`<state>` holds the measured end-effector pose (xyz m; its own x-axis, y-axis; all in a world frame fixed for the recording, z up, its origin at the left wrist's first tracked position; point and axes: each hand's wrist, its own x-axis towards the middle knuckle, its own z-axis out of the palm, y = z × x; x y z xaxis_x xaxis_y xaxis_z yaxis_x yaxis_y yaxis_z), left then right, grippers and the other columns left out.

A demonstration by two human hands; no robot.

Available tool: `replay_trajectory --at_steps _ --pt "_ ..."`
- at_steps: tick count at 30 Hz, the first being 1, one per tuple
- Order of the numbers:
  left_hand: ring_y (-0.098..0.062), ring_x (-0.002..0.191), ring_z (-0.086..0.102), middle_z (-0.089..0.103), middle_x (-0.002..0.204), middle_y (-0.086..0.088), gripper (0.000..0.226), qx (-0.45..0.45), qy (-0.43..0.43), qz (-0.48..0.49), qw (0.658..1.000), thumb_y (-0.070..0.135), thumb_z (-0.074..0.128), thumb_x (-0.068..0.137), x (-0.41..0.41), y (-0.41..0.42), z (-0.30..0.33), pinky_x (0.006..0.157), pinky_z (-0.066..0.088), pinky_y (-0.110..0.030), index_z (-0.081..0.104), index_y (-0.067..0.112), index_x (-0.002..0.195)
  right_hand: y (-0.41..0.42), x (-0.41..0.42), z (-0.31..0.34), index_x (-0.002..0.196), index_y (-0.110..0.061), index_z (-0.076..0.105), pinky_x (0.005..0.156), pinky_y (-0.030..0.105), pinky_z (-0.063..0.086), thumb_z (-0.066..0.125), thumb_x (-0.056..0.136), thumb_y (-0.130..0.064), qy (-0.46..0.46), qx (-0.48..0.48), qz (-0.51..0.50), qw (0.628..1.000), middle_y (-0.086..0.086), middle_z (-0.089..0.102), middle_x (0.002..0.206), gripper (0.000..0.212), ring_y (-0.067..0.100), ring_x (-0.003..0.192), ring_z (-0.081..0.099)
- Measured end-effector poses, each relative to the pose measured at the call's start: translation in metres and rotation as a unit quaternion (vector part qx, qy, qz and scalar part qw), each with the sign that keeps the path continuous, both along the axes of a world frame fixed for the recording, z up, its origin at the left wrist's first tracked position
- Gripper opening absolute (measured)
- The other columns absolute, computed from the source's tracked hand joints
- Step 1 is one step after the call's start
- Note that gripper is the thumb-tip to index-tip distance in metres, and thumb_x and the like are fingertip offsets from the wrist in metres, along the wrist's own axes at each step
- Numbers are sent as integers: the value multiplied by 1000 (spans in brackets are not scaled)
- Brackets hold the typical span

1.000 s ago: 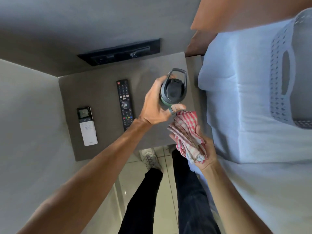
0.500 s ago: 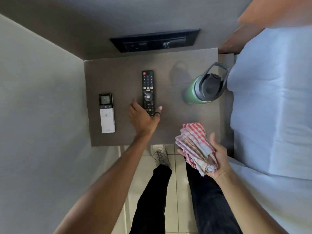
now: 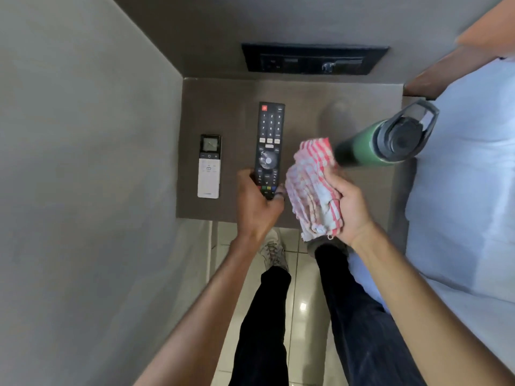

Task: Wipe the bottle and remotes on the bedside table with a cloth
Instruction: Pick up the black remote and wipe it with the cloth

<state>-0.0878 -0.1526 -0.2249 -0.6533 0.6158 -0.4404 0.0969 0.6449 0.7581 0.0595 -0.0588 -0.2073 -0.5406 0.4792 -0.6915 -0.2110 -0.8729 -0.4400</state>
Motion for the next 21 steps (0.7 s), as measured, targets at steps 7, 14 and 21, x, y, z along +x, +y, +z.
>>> replay_trajectory --at_steps 7,14,21 --pt "1 56 66 68 77 11 50 52 -13 -38 998 32 72 65 -6 -24 56 48 51 -18 50 20 108 -17 -71 25 137 0 66 122 30 43 74 97 -9 -199 627 172 733 21 54 148 42 23 139 54" --pt "-36 55 70 73 84 -17 51 14 -48 -72 996 3 70 71 -27 -31 53 44 55 -33 59 12 120 -11 -74 22 110 -4 81 64 38 66 72 88 11 -188 694 197 667 19 69 103 29 21 91 71" --pt "-26 42 66 72 76 -9 53 -8 -66 -80 995 0 72 71 -37 -26 57 39 53 -32 58 18 119 1 -73 29 101 -5 84 67 40 65 71 87 13 -219 696 188 657 16 72 96 26 25 84 69"
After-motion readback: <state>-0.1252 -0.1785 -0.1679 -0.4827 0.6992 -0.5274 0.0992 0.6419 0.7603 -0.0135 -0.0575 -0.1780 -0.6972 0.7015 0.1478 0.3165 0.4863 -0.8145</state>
